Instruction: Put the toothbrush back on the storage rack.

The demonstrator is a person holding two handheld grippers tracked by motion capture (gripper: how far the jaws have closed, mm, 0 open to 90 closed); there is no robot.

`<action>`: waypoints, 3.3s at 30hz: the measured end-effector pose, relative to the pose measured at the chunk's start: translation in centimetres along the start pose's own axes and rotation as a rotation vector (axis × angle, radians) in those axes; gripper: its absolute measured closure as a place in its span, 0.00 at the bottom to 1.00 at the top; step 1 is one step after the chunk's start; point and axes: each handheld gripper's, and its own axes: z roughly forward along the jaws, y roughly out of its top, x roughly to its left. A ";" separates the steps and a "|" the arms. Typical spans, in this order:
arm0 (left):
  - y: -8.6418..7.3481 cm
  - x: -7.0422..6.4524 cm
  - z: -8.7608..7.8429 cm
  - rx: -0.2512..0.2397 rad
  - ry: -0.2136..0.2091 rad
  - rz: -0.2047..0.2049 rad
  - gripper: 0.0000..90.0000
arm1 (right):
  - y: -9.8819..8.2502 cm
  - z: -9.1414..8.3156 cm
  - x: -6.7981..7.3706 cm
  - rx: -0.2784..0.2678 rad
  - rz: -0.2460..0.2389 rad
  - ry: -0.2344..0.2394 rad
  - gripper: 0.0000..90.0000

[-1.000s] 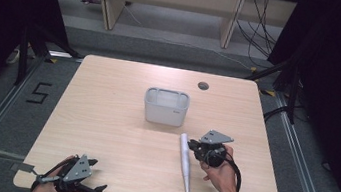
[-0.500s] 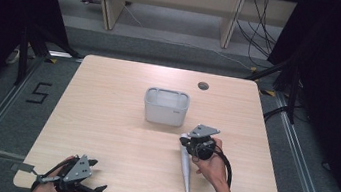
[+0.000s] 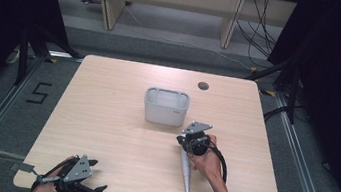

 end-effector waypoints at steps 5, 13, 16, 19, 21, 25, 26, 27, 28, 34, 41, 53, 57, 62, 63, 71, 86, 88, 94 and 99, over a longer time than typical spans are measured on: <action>0.0 0.0 0.0 -0.005 -0.001 -0.006 0.16 | 0.0 0.3 -0.1 0.024 0.004 0.004 1.00; 0.0 0.0 0.0 0.001 0.000 0.002 0.16 | -0.3 0.3 -0.5 0.036 0.017 -0.007 1.00; 0.0 0.0 0.0 -0.001 0.001 -0.001 0.16 | -0.4 0.2 -0.6 0.040 0.019 -0.011 1.00; 0.0 0.0 -0.1 0.002 0.000 0.002 0.16 | -0.5 0.0 -0.9 0.048 -0.006 -0.001 1.00; 0.0 0.1 0.0 0.007 0.008 0.004 0.16 | -0.6 0.1 -1.1 0.042 -0.012 -0.005 1.00; 0.0 0.0 -0.1 0.000 0.000 -0.003 0.16 | -0.9 -0.3 -1.2 0.077 0.021 -0.005 1.00; 0.0 0.1 0.0 0.006 0.000 0.005 0.16 | -1.0 -0.2 -1.1 0.065 0.033 -0.006 1.00; 0.0 0.1 0.0 0.007 0.006 0.004 0.16 | -1.0 -0.3 -1.3 0.064 0.016 -0.014 1.00; 0.0 0.0 0.0 -0.004 -0.001 0.002 0.16 | -1.1 -0.4 -1.4 0.064 0.011 -0.010 1.00; 0.0 0.0 0.0 -0.006 -0.007 -0.006 0.16 | -1.7 -1.3 -1.6 0.099 0.036 -0.007 1.00; -0.1 0.0 -0.1 0.004 -0.001 -0.005 0.16 | -2.3 -2.0 -1.9 0.095 0.021 0.008 1.00; -0.1 0.0 0.0 -0.003 -0.002 -0.016 0.16 | -3.5 -2.8 -2.5 0.107 0.059 -0.005 1.00; -0.1 0.0 0.0 0.001 -0.003 -0.012 0.16 | -4.0 -3.3 -2.9 0.109 0.072 -0.025 1.00; -0.1 -0.1 0.0 0.000 -0.003 -0.016 0.16 | -4.6 -3.7 -3.3 0.116 0.087 -0.028 1.00; -0.1 -0.1 0.0 0.002 -0.003 -0.017 0.16 | -4.8 -4.0 -3.5 0.130 0.097 -0.025 1.00; -0.1 0.0 0.0 -0.003 -0.002 -0.017 0.16 | -5.8 -5.1 -4.0 0.131 0.130 -0.048 1.00; -0.1 0.0 0.0 -0.006 -0.008 -0.020 0.16 | -7.0 -6.7 -3.8 0.149 0.186 -0.072 0.99; -0.1 0.0 0.0 -0.006 -0.007 -0.021 0.16 | -7.2 -6.9 -3.8 0.150 0.177 -0.069 0.99; -0.1 0.0 0.0 -0.006 -0.007 -0.021 0.16 | -7.6 -7.6 -3.4 0.169 0.181 -0.067 0.98; -0.1 0.0 0.0 -0.006 -0.006 -0.021 0.16 | -7.8 -8.0 -2.9 0.174 0.192 -0.068 0.98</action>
